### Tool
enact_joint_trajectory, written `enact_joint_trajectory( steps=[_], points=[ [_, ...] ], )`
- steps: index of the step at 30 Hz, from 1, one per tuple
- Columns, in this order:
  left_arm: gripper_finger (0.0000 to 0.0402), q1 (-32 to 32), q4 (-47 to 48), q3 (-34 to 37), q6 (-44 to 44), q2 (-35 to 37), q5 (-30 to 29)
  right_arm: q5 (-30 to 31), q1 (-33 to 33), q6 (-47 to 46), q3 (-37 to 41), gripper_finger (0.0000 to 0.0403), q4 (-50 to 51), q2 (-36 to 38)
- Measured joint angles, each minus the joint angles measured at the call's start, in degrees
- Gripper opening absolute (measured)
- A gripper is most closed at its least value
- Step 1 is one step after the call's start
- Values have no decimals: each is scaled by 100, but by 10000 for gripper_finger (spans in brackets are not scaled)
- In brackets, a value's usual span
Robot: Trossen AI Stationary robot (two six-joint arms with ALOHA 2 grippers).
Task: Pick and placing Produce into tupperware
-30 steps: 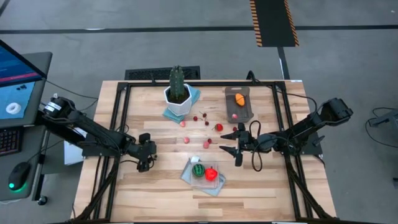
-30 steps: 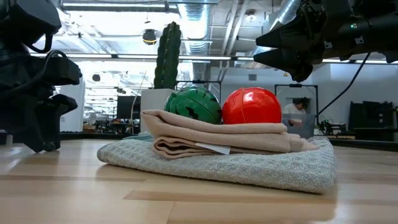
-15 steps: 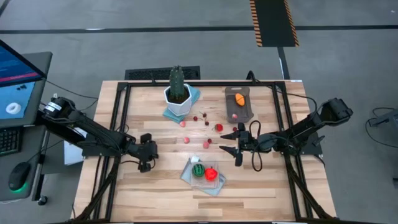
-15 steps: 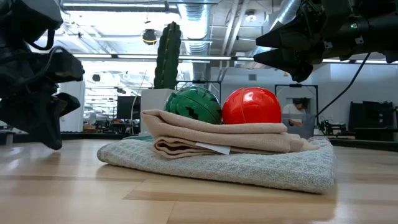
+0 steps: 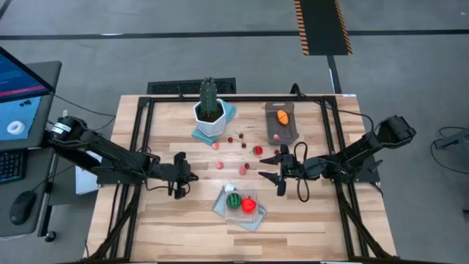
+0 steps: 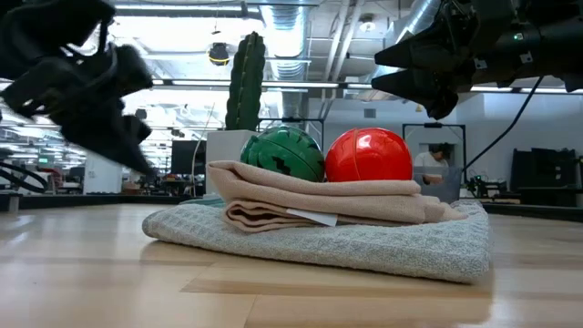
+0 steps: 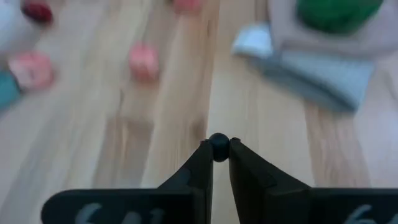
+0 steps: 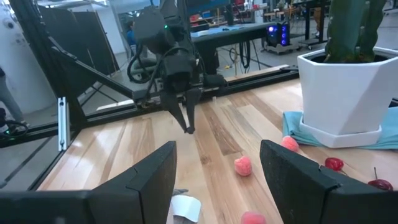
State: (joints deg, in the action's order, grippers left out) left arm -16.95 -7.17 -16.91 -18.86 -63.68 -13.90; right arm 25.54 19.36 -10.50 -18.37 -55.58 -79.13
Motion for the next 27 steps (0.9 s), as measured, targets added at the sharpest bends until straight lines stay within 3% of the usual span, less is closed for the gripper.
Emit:
enact_joint_trajectory(
  steps=[7,15,27],
  points=[
    [27,568,-1394,-39,634,2,308,40,0,108,0,255,-75,0],
    [26,1215,-1346,-771,1100,2,478,893,0,483,0,255,-783,2],
    [26,1721,-1280,-1559,1113,-17,1698,903,0,299,0,255,-791,2]
  ],
)
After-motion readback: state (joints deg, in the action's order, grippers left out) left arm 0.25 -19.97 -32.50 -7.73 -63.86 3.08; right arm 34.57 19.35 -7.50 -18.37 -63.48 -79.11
